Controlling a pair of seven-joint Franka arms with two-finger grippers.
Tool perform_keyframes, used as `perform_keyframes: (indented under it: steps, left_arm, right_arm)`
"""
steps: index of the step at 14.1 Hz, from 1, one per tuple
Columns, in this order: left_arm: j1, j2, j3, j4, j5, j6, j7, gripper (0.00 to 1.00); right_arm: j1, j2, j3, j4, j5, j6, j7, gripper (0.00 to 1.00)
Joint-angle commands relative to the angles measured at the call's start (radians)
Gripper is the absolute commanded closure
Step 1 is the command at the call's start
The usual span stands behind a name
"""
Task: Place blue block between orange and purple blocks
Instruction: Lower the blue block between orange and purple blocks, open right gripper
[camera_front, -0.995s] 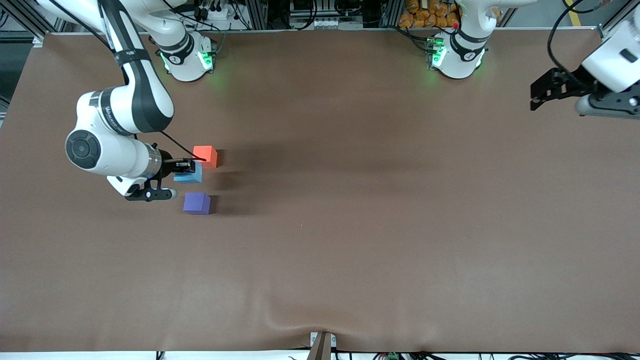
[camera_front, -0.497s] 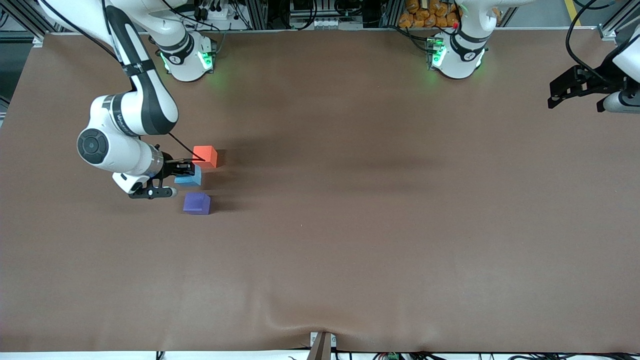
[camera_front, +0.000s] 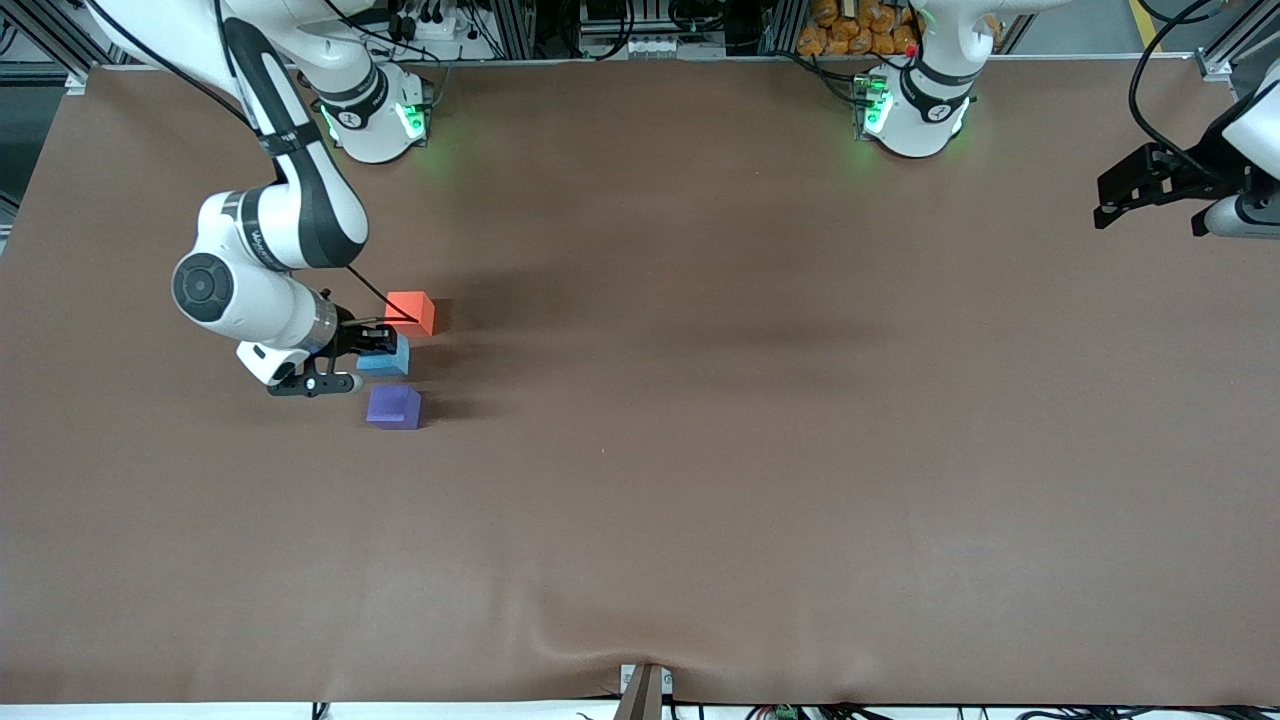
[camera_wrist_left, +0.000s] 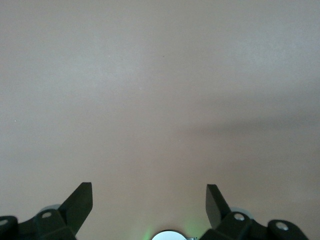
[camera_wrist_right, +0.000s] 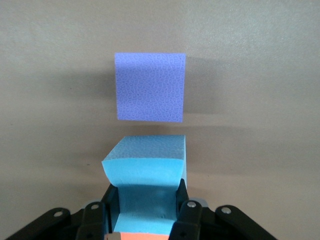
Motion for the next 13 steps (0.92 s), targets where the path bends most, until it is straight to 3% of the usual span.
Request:
perform_keyframes:
  steps: [1,13]
  left_arm:
    - [0.001,0.022,-0.002,0.006,-0.001,0.009,-0.003,0.0]
    - [0.036,0.019,0.004,0.035,-0.007,-0.002,0.0,0.0]
  right_arm:
    - [-0.008,0.009,0.01,-0.029,0.003,0.049,-0.019,1.0]
    - [0.023,0.075,0.016,-0.074,0.054,0.187,-0.016,1.0]
